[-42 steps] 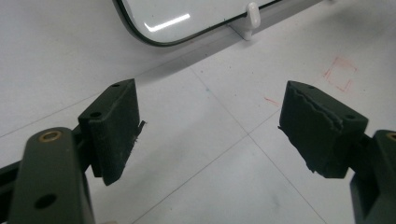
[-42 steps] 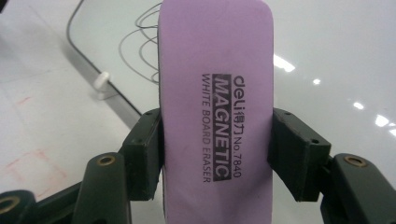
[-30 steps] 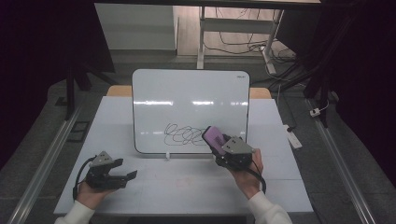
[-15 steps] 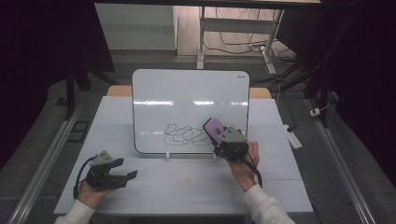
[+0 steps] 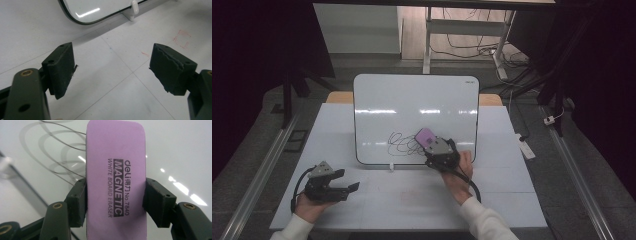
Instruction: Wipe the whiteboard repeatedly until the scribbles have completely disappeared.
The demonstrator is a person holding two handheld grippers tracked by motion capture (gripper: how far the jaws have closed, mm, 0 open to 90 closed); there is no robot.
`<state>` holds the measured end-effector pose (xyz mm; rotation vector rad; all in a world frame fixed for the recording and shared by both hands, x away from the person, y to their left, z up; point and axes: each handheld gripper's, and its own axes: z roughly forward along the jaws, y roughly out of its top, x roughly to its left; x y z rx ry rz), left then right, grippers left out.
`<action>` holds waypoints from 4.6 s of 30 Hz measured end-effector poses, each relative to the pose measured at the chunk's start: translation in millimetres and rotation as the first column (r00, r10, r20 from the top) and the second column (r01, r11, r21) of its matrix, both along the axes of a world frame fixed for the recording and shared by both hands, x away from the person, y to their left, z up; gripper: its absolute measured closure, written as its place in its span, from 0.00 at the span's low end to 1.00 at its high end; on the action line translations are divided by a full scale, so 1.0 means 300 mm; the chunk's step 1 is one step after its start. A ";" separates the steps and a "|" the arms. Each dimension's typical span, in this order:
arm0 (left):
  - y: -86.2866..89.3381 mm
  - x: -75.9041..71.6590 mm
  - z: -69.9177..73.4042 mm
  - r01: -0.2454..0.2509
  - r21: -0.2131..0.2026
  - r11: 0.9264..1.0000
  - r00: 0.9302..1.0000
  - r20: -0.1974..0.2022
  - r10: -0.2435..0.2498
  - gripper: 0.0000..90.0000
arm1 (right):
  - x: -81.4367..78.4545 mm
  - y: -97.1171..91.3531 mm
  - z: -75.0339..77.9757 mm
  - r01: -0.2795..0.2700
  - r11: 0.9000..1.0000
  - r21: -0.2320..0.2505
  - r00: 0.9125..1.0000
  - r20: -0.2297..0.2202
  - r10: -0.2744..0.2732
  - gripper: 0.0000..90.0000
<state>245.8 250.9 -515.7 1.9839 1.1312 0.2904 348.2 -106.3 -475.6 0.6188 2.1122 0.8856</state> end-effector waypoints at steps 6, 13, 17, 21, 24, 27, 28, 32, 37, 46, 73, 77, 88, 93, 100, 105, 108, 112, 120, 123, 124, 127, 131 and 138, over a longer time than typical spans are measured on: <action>0.001 -0.002 0.000 -0.003 0.000 1.000 1.000 0.000 0.003 0.24 | -0.024 0.078 -0.033 -0.076 0.997 -0.021 0.997 -0.006 0.076 0.44; 0.004 -0.002 0.001 -0.003 -0.001 1.000 1.000 0.001 0.003 0.24 | -0.001 -0.014 -0.004 -0.021 0.999 0.047 0.999 -0.030 0.023 0.44; 0.005 -0.002 0.002 -0.005 -0.007 1.000 1.000 0.002 0.005 0.24 | 0.019 -0.093 0.020 0.046 0.996 0.081 0.999 -0.014 -0.045 0.44; 0.004 0.001 0.001 -0.002 -0.005 1.000 1.000 0.002 0.002 0.24 | 0.033 -0.140 0.035 0.084 0.991 0.109 0.996 -0.010 -0.083 0.44; 0.002 0.004 0.000 0.001 -0.006 1.000 1.000 0.000 -0.001 0.24 | 0.032 -0.138 0.033 0.089 0.990 0.106 0.996 -0.005 -0.089 0.44; 0.001 0.005 0.000 0.001 -0.006 1.000 1.000 0.000 -0.001 0.24 | 0.025 -0.122 0.023 0.079 0.992 0.103 0.997 -0.009 -0.079 0.44; 0.000 0.005 0.000 0.002 -0.006 1.000 1.000 0.000 -0.002 0.24 | 0.022 -0.113 0.019 0.070 0.992 0.101 0.997 -0.014 -0.069 0.44; -0.005 0.006 0.001 0.004 -0.004 1.000 1.000 0.000 -0.004 0.24 | 0.003 -0.058 -0.004 0.022 0.996 0.092 0.999 -0.038 -0.019 0.44; -0.006 0.006 0.001 0.006 -0.003 1.000 1.000 0.001 -0.006 0.24 | -0.019 0.021 -0.031 -0.053 0.997 0.056 0.997 -0.059 0.056 0.44; 0.004 0.003 0.002 -0.002 -0.007 1.000 1.000 0.002 0.002 0.24 | 0.022 -0.087 0.019 0.030 0.993 0.111 0.999 -0.038 -0.026 0.44; 0.001 -0.001 0.003 -0.001 -0.003 1.000 1.000 0.001 0.001 0.24 | 0.004 -0.007 -0.006 -0.013 0.995 0.095 0.999 -0.028 0.016 0.44; 0.001 0.000 0.003 -0.001 -0.004 1.000 1.000 0.003 0.001 0.24 | 0.033 -0.066 0.028 0.038 0.990 0.136 0.999 -0.013 -0.037 0.44; -0.004 -0.002 0.006 0.001 -0.005 1.000 1.000 0.005 -0.001 0.24 | 0.007 0.035 -0.011 -0.048 0.992 0.118 0.998 -0.040 0.053 0.44; -0.006 -0.003 0.007 0.001 -0.003 1.000 1.000 0.005 -0.001 0.24 | -0.041 0.161 -0.073 -0.139 0.987 0.076 0.987 -0.065 0.144 0.44; 0.008 -0.004 0.005 -0.006 -0.011 1.000 1.000 0.004 0.006 0.24 | -0.032 0.142 -0.055 -0.113 0.992 0.062 0.992 -0.040 0.116 0.44; 0.008 -0.004 0.006 -0.004 -0.011 1.000 1.000 0.006 0.004 0.24 | 0.024 -0.002 0.014 0.014 0.991 0.130 1.000 0.005 -0.015 0.44; 0.005 -0.002 0.008 -0.003 -0.012 1.000 1.000 0.006 0.003 0.24 | 0.055 -0.092 0.049 0.081 0.982 0.170 0.996 0.022 -0.085 0.44; 0.000 0.001 0.005 0.000 -0.008 1.000 1.000 0.003 0.000 0.24 | 0.067 -0.142 0.059 0.103 0.973 0.205 0.994 0.016 -0.108 0.44; -0.005 0.002 0.007 0.003 -0.008 1.000 1.000 0.002 -0.003 0.24 | 0.038 0.006 0.024 0.020 0.989 0.147 1.000 0.017 -0.023 0.44; -0.005 -0.001 0.008 0.003 -0.008 1.000 1.000 0.005 -0.003 0.24 | 0.015 0.098 -0.003 -0.046 0.993 0.109 0.999 0.007 0.045 0.44; -0.004 -0.001 0.008 0.001 -0.008 1.000 1.000 0.006 -0.001 0.24 | 0.009 0.127 -0.013 -0.066 0.992 0.106 0.998 0.003 0.066 0.44; 0.001 -0.003 0.009 0.000 -0.011 1.000 1.000 0.006 0.000 0.24 | -0.010 0.208 -0.038 -0.121 0.988 0.097 0.992 -0.019 0.123 0.44; 0.006 -0.003 0.008 -0.001 -0.016 1.000 1.000 0.004 0.001 0.24 | -0.036 0.294 -0.070 -0.173 0.983 0.065 0.984 -0.029 0.175 0.44; 0.010 -0.002 0.008 -0.001 -0.018 1.000 1.000 0.006 0.001 0.24 | -0.033 0.302 -0.063 -0.186 0.981 0.058 0.982 -0.031 0.188 0.44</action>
